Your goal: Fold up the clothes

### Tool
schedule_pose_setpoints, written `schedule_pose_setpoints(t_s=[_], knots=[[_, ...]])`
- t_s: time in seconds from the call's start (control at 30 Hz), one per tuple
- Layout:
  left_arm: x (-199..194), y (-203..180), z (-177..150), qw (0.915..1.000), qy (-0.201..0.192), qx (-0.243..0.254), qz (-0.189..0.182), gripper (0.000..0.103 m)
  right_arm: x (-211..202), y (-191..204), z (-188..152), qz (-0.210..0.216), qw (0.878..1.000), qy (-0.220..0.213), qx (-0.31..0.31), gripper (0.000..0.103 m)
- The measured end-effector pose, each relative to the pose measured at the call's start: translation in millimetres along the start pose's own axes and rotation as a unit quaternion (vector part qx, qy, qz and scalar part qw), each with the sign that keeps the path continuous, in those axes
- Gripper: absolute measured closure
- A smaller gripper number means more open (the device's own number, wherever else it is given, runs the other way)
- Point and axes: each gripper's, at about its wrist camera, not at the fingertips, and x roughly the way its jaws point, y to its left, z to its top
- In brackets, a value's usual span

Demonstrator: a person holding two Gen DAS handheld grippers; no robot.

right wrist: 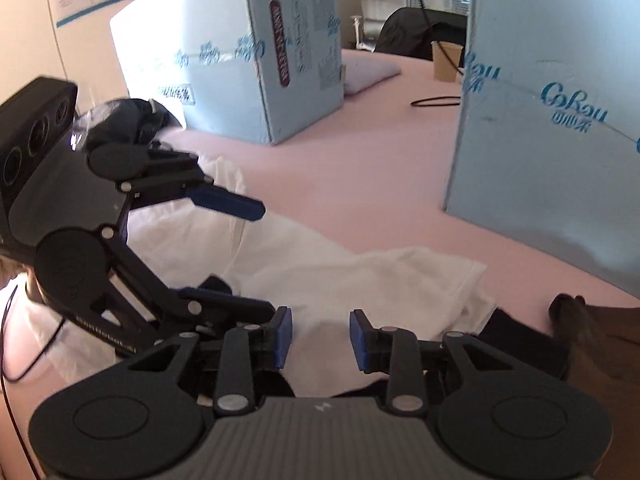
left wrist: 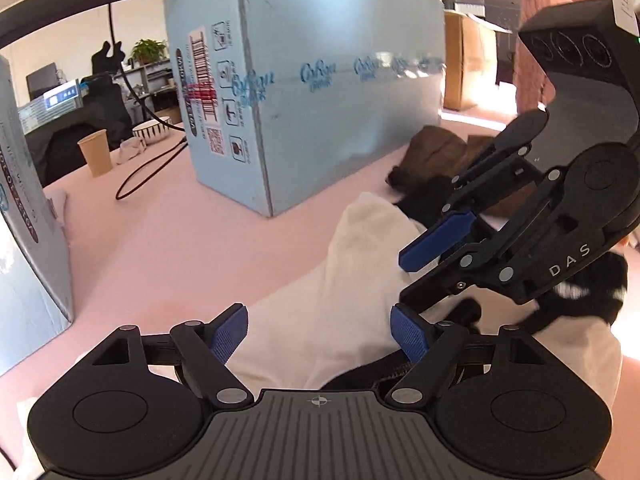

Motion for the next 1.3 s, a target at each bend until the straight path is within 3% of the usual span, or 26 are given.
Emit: schedule_pose_setpoints(t_s=[0.13,0.23,0.3,0.4,0.47,0.53,0.63,0.77,0.93,0.97,1.07,1.2,1.3], knots=[[-9.6,0.0,1.3,0.9998,-0.005,-0.006,0.016,0.023,-7.7,6.2,-6.2,-0.007,1.0,0.001,0.003,0.069],[-27.7,8.0,12.2,0.9985,-0.024,-0.032,0.038,0.023,-39.9,-0.5,-0.1,-0.028,0.998,-0.043,0.04,0.063],[-44.4,13.8,22.6,0.9963,-0.042,-0.061,0.044,0.023,-65.1,-9.5,-0.1,-0.05,0.993,-0.074,0.079,0.045],[-68.2,0.4,33.0,0.9956,-0.059,-0.071,0.015,0.021,-100.0,-28.7,-12.6,-0.084,0.979,-0.105,0.154,0.032],[-79.4,-20.8,28.7,0.9973,-0.052,-0.051,0.013,0.02,-111.4,-36.7,-23.6,-0.089,0.974,-0.101,0.183,0.032],[-89.6,-39.4,12.0,0.9978,-0.035,-0.041,0.038,0.02,-119.1,-38.4,-34.2,-0.087,0.973,-0.088,0.196,0.032],[-103.0,-42.0,-17.9,0.9933,0.005,-0.094,0.066,0.02,-128.0,-19.8,-49.0,-0.086,0.975,-0.082,0.185,0.03],[-145.7,-38.4,-63.9,0.9704,0.037,-0.209,0.115,0.02,-133.8,10.9,-71.6,-0.023,0.968,-0.096,0.23,0.03],[-200.4,-24.6,-114.3,0.9228,0.058,-0.32,0.206,0.02,-131.5,58.7,-85.3,0.002,0.971,-0.086,0.224,0.03],[-209.4,-24.5,-123.0,0.9164,0.062,-0.33,0.218,0.02,-130.3,66.1,-88.0,0.001,0.972,-0.085,0.221,0.03],[-217.0,-28.8,-131.4,0.9089,0.083,-0.328,0.244,0.02,-132.6,82.6,-96.4,-0.026,0.971,-0.083,0.224,0.03],[-226.9,-21.4,-146.3,0.8814,0.084,-0.378,0.27,0.02,-142.5,95.4,-111.9,-0.085,0.959,-0.091,0.254,0.03],[-226.2,-8.9,-149.7,0.8801,0.09,-0.382,0.267,0.02,-152.5,104.0,-125.2,-0.135,0.943,-0.102,0.287,0.03]])
